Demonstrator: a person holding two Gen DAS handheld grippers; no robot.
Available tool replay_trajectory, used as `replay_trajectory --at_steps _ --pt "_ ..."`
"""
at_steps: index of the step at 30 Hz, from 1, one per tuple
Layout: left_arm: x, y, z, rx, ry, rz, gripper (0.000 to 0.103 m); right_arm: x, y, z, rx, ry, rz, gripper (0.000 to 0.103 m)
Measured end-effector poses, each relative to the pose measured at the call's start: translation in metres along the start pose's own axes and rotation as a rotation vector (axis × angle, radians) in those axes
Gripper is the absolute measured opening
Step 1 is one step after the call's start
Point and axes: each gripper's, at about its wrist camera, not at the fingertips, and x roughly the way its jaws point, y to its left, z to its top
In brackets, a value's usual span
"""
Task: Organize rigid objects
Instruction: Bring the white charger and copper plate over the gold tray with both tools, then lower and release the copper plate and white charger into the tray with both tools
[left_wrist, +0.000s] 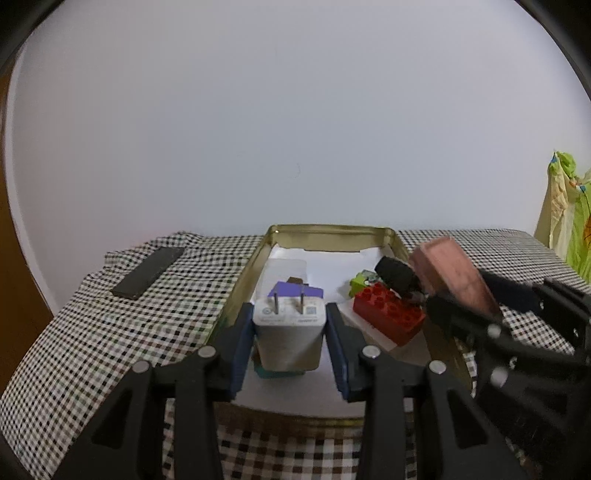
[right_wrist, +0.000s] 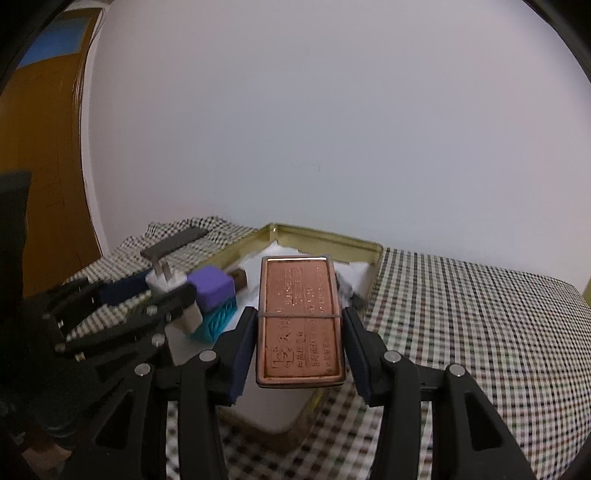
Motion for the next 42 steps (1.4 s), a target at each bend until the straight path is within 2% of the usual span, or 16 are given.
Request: replay_trajectory --at_steps 7,16,20,24,29,30,31,33,38,42 --pt "0.025 0.007 0.022 -0.019 0.105 -0.073 0.037 0.026 -0.008 0.030 0.017 0.068 0.015 0.049" --pt "0.046 -0.001 0.034 0.055 0.131 -0.048 0.037 0.044 -0.018 0.031 0.014 0.135 0.005 0.049" --pt "0.058 -0.001 0.034 0.077 0.167 -0.051 0.037 0.052 -0.020 0.031 -0.007 0.152 -0.003 0.049" --pt "0.067 -0.008 0.023 0.108 0.228 -0.070 0.037 0.059 -0.021 0.029 0.001 0.166 0.012 0.049" --pt "0.066 -0.018 0.019 0.151 0.222 -0.049 0.040 0.063 -0.013 0.029 -0.035 0.169 0.030 0.049" --pt "0.067 -0.019 0.020 0.153 0.226 -0.046 0.049 0.064 -0.012 0.030 -0.037 0.170 0.027 0.050" --pt "0.069 -0.019 0.020 0.149 0.233 -0.037 0.064 0.064 -0.012 0.031 -0.038 0.170 0.025 0.055" --pt "0.070 -0.018 0.020 0.142 0.233 -0.022 0.080 0.061 -0.013 0.032 -0.029 0.154 0.013 0.068" --pt "0.066 -0.019 0.019 0.157 0.224 0.002 0.089 0.044 -0.021 0.029 -0.014 0.141 0.021 0.072" --pt "0.054 -0.015 0.018 0.131 0.203 -0.002 0.098 0.027 -0.028 0.022 0.022 0.121 0.013 0.079"
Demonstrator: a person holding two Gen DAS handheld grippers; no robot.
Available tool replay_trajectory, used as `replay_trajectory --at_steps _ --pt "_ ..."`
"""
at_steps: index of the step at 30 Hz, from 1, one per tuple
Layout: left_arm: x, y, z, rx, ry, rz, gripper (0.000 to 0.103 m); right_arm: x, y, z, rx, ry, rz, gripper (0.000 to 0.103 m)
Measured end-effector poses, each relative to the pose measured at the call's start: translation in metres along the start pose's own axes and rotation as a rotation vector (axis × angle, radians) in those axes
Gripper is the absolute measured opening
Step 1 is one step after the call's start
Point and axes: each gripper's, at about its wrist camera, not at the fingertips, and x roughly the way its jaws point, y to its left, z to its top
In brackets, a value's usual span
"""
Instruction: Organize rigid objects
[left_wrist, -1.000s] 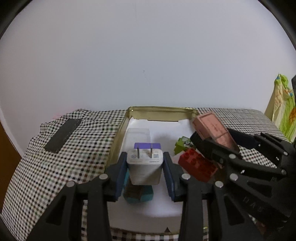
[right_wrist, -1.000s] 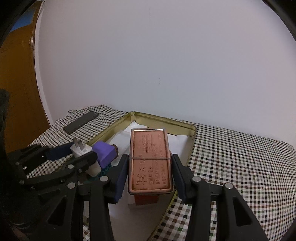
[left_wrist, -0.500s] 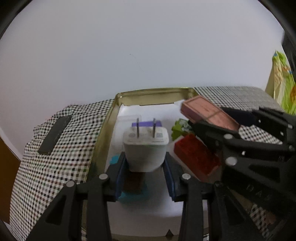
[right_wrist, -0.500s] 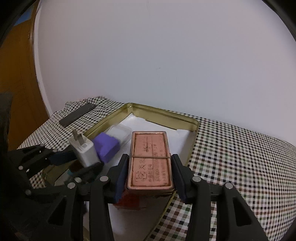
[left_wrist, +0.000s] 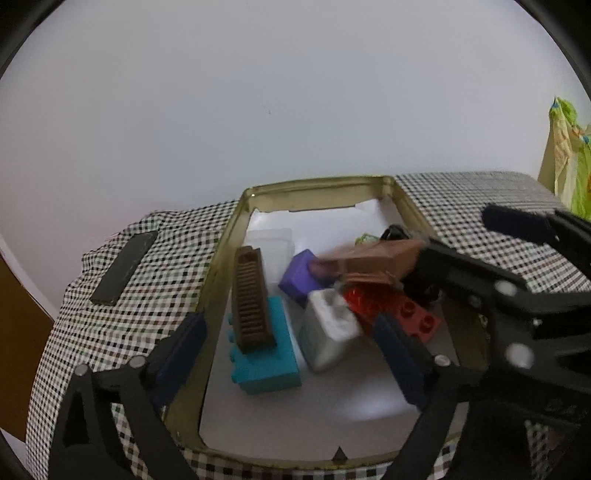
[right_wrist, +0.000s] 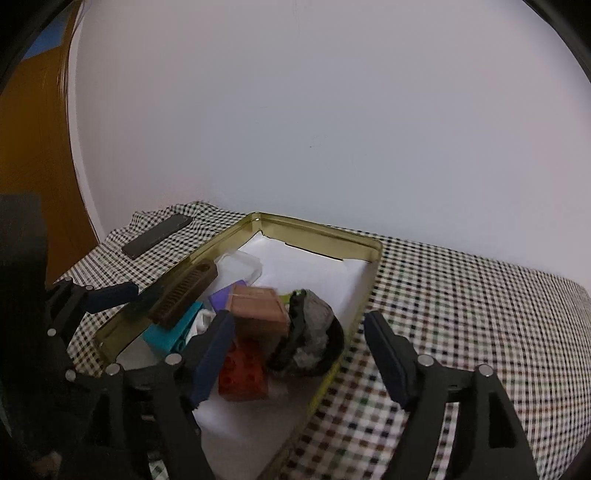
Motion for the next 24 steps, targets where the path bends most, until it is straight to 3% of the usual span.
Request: replay_trajectory --at_steps 7,15,24 --pt "-0.033 0.004 -0.003 -0.022 -0.099 0.060 0.103 -0.038 -0.003 -0.008 0.040 -0.091 -0.028 0.093" --pt "-0.053 0.024 -0.001 -0.068 -0.145 0.069 0.103 -0.062 0.002 -0.004 0.030 -0.162 -0.067 0.096" --pt "-0.063 0.040 -0.004 -0.094 -0.133 0.083 0.103 -0.068 0.013 -0.001 0.002 -0.166 -0.054 0.096"
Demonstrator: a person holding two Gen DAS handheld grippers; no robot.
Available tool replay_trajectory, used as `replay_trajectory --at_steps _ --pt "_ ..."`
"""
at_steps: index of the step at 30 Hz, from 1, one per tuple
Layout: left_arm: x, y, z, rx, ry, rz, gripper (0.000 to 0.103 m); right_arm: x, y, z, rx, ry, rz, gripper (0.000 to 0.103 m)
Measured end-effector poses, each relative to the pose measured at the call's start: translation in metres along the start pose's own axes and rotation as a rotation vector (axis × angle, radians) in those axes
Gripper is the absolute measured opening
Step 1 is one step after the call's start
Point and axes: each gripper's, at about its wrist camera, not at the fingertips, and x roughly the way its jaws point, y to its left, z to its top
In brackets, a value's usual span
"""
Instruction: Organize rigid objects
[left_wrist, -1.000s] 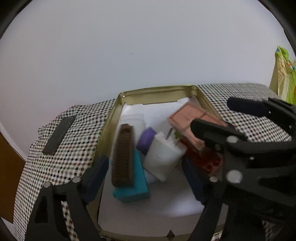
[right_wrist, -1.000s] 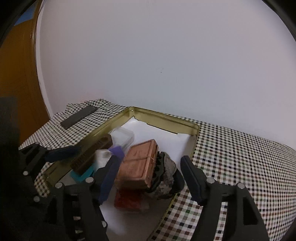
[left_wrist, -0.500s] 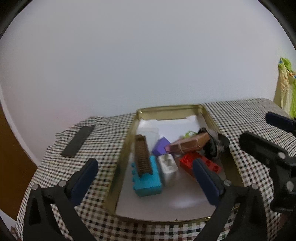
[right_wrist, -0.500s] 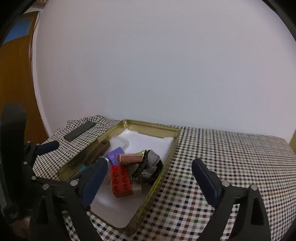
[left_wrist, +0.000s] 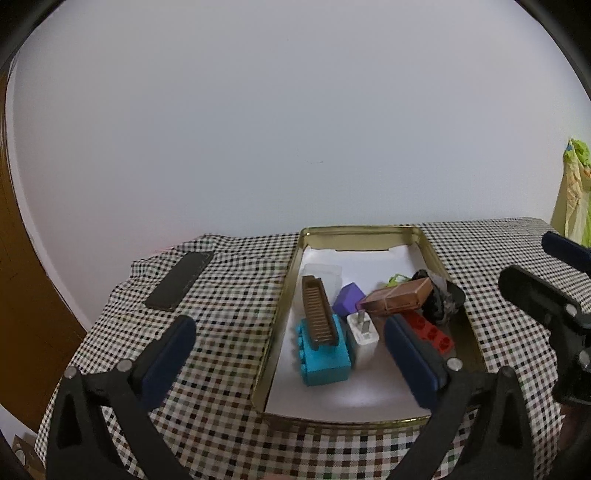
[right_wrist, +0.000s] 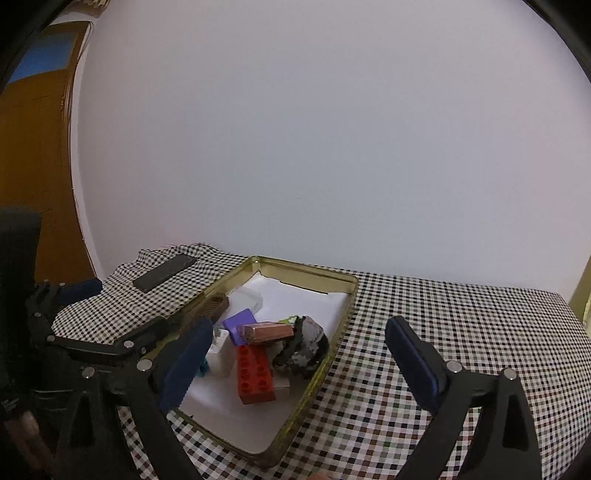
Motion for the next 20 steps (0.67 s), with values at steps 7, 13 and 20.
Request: replay_trajectory --at_steps 7,13,20 --pt "-0.007 0.010 0.006 -0.021 -0.011 0.003 0.103 0.003 0.010 0.007 -0.044 -0.001 -0.014 0.096" --pt "-0.004 0.016 0.005 -0.043 -0.012 -0.013 0.103 0.012 0.013 0.004 -0.039 0.019 -0.005 0.096" --pt "-0.005 0.008 -0.002 -0.020 -0.017 0.000 0.103 0.018 0.015 0.001 -0.047 0.027 -0.011 0.096"
